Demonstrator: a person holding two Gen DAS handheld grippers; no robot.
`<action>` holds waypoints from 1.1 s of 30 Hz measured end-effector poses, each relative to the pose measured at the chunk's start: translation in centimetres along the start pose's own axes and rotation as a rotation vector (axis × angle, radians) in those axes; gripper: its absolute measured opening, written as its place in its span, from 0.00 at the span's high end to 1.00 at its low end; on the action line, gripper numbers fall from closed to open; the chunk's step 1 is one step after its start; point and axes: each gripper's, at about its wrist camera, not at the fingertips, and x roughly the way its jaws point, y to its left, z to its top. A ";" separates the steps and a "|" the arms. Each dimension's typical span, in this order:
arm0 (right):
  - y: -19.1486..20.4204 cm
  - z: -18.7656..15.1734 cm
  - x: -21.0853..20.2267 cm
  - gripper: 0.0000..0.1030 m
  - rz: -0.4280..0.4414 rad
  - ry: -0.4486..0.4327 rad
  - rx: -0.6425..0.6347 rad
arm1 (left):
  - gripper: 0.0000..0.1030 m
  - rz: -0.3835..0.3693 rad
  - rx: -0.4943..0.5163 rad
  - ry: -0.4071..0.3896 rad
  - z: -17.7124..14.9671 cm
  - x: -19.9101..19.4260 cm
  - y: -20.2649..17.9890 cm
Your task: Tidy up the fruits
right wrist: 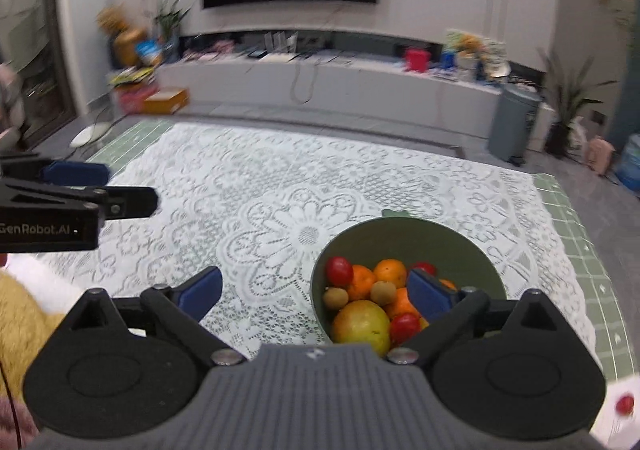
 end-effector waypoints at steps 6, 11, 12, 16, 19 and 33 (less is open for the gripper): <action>2.6 -2.7 -1.1 0.06 -0.130 -0.088 0.037 | 0.19 0.069 0.014 -0.042 -1.7 -1.2 0.5; 4.6 -5.0 -1.0 0.06 -0.182 -0.092 0.010 | 0.16 0.114 0.023 -0.045 -2.9 -1.4 0.4; 4.8 -5.3 -0.8 0.06 -0.186 -0.086 0.004 | 0.16 0.122 0.024 -0.042 -3.2 -1.3 0.3; 5.0 -6.0 -0.2 0.05 -0.201 -0.064 -0.001 | 0.16 0.118 0.033 -0.005 -4.3 -0.8 0.1; 4.7 -6.1 0.4 0.04 -0.189 -0.049 0.019 | 0.16 0.123 0.036 0.033 -4.8 -0.1 0.0; 3.7 -6.4 3.0 0.04 -0.175 0.016 0.093 | 0.16 0.137 0.027 0.138 -6.0 2.1 0.4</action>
